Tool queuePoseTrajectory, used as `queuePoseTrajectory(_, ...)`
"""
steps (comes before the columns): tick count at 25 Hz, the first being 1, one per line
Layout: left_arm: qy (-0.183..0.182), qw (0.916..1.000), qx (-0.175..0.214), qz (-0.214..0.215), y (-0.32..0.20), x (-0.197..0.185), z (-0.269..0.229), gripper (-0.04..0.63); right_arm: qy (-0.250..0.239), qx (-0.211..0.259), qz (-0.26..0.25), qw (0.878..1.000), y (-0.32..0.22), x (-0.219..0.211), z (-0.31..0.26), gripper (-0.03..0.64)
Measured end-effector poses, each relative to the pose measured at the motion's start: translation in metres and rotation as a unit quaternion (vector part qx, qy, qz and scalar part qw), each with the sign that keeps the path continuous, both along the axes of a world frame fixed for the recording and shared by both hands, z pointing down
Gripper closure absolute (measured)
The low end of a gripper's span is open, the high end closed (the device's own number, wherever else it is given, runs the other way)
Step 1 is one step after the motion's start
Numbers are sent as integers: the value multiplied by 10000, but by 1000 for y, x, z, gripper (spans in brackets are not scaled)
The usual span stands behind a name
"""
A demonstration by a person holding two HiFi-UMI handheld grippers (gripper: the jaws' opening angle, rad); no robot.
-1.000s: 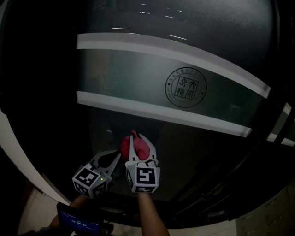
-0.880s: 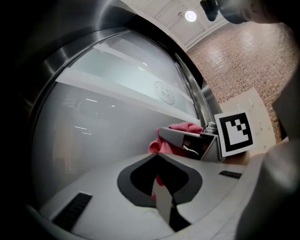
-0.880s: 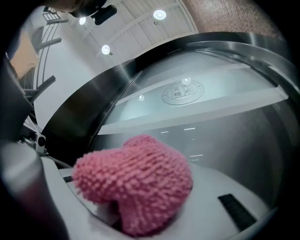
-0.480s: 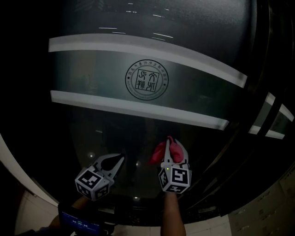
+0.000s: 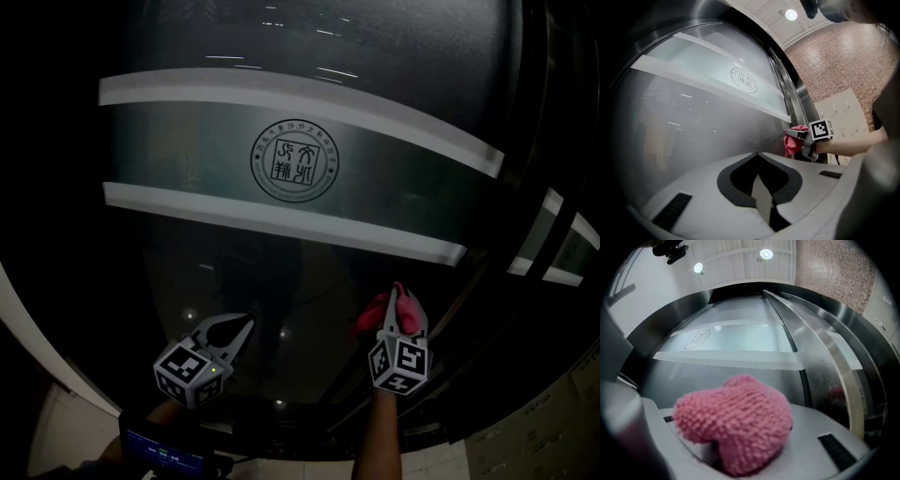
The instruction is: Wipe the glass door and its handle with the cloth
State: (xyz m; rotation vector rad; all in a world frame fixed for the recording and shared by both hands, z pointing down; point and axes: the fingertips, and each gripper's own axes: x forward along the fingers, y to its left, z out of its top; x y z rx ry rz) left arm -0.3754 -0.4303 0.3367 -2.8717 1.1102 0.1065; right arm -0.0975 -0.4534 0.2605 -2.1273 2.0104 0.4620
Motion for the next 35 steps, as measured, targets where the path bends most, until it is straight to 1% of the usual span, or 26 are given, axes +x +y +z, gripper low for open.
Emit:
queuePoseTrajectory(3,-9,10000,39,-33,-1,-5,-1,578,35,-34,15,10000,-2,-2,0,563)
queuePoseTrajectory(5,-5,10000,49,-50,0,-9,-3,578,86,-56,35,9999,-1,-12,0,565)
queuePoseTrajectory(7,-2,9999,49,-104,1,-18,-3,578,166,3,-56,9998,4,-36,0,565)
queuePoseTrajectory(8,7,9999,44,-144,1,-24,-2,578,181,85,-189,9996,7,-56,0,565)
queuePoseTrajectory(10,40,9997,41,-244,1,-40,0,578,120,283,-634,9975,9,-109,2,563)
queuePoseTrajectory(12,57,9992,34,-393,-1,-61,4,578,-11,375,-1240,9916,3,-176,12,564)
queuePoseTrajectory(15,22,9973,-19,-732,-7,-105,11,578,-71,124,-2145,9766,-15,-287,42,564)
queuePoseTrajectory(17,-11,9947,8,-1027,-12,-141,15,578,-47,-71,-2608,9653,-28,-356,60,563)
queuePoseTrajectory(20,-93,9889,-4,-1482,-15,-197,21,578,-75,-205,-3148,9489,-40,-442,75,563)
queuePoseTrajectory(22,-190,9848,-16,-1728,-16,-230,27,578,-81,-242,-3395,9402,-48,-486,82,563)
queuePoseTrajectory(24,-282,9810,-22,-1918,-17,-259,34,578,-74,-285,-3589,9329,-53,-522,86,563)
queuePoseTrajectory(26,-300,9788,-58,-2027,-18,-278,38,578,-32,-320,-3711,9280,-55,-546,87,563)
queuePoseTrajectory(29,-313,9788,-65,-2024,-22,-288,40,579,5,-342,-3671,9296,-60,-552,89,563)
queuePoseTrajectory(32,-272,9810,-35,-1923,-27,-277,39,578,-31,-327,-3426,9389,-66,-529,92,563)
queuePoseTrajectory(35,-94,9863,-33,-1649,-28,-241,38,580,60,-344,-3170,9478,-61,-489,94,564)
